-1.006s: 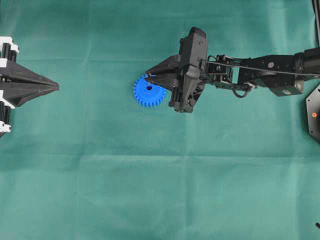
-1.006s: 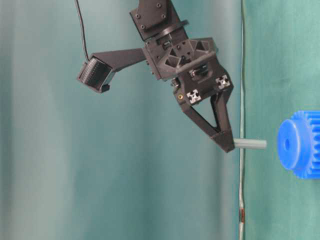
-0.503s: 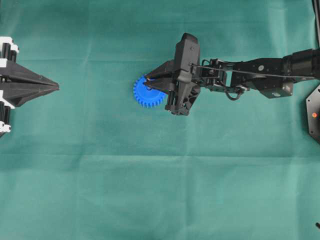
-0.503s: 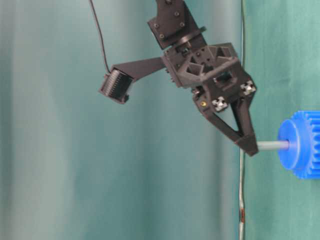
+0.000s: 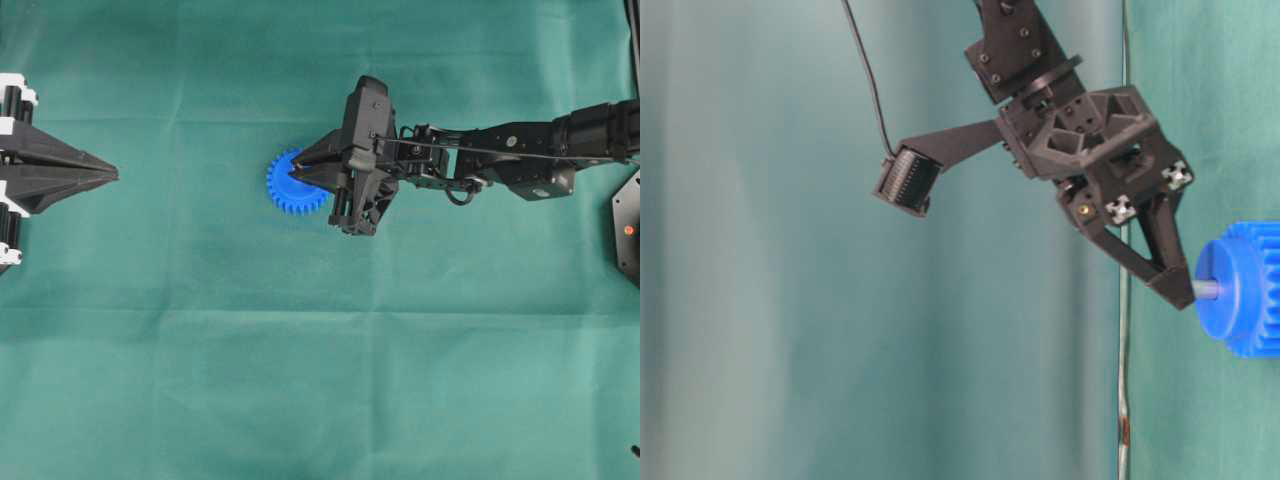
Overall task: Insert the shaft placed at a random location into the center hole of the medium gear at another random location.
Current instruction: 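Lower the shaft into the gear's center hole with the right gripper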
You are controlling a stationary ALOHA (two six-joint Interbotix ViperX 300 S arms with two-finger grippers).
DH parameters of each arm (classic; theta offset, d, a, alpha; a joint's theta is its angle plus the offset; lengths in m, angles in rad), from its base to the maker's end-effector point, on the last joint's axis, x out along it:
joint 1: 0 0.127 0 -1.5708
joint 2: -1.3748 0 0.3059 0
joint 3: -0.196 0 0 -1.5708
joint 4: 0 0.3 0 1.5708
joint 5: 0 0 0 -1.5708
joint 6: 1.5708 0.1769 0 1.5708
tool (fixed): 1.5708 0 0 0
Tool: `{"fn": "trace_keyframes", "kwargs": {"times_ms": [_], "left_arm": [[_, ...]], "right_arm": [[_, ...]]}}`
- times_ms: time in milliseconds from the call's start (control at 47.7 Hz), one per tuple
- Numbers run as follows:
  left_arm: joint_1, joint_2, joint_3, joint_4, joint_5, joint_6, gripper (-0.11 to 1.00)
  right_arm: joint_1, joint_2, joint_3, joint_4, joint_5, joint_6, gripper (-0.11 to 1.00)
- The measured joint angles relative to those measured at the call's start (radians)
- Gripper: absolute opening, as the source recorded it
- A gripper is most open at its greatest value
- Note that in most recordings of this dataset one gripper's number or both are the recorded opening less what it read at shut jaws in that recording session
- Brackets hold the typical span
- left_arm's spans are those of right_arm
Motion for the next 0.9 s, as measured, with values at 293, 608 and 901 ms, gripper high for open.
{"fn": "trace_keyframes", "kwargs": {"times_ms": [293,608,901], "left_arm": [[0.0,0.0,0.0,0.0,0.002,0.0,0.0],[0.0,0.0,0.0,0.0,0.002,0.0,0.0],[0.0,0.0,0.0,0.0,0.002,0.0,0.0]], "right_arm": [[0.003,0.02,-0.005,0.006,0.0,0.0,0.13],[0.003,0.032,-0.006,0.006,0.0,0.002,0.13],[0.003,0.032,-0.006,0.006,0.0,0.002,0.14]]}}
